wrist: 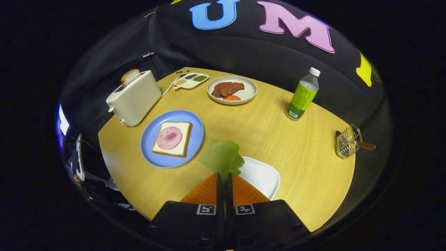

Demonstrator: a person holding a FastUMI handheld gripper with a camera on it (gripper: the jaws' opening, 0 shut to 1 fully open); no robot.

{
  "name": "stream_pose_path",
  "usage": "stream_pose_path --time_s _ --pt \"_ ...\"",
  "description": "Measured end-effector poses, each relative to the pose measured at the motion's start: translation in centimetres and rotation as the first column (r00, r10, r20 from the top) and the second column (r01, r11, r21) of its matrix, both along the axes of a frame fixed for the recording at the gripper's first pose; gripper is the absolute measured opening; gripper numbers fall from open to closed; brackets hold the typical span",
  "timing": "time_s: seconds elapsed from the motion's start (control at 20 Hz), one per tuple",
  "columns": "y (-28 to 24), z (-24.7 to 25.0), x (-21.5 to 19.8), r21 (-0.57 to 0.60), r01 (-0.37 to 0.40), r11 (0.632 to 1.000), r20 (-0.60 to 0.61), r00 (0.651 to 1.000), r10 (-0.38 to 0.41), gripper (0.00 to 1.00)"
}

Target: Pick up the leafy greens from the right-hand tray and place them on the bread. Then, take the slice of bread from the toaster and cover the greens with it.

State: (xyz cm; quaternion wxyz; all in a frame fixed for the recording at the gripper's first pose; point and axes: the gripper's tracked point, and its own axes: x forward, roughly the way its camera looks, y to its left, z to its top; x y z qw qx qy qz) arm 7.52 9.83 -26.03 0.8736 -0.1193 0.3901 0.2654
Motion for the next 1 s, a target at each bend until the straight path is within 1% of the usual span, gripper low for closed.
stream_pose_path --time_s 0.2,0.4,0.5,0.6,0.85,0.95,1.0 --pt "6.1 1.2 -0.2 0.051 -0.068 0.996 -0.015 0.998 0.069 0.05" --pt "11.4 0.5 0.1 0.034 -0.143 0.989 -0.013 0.99 0.143 0.06" --pt "13.0 -0.4 0.3 0.011 -0.154 0.988 -0.03 0.988 0.154 0.06" --pt "14.9 -1.5 0.4 0.019 -0.151 0.988 -0.059 0.987 0.152 0.06" --pt "17.0 -3.6 1.4 -0.01 -0.153 0.988 -0.092 0.984 0.151 0.06" --pt "17.5 -4.1 1.3 -0.011 -0.153 0.988 -0.113 0.982 0.151 0.07" --pt "17.6 -4.2 1.4 -0.014 -0.153 0.988 -0.114 0.982 0.15 0.12"
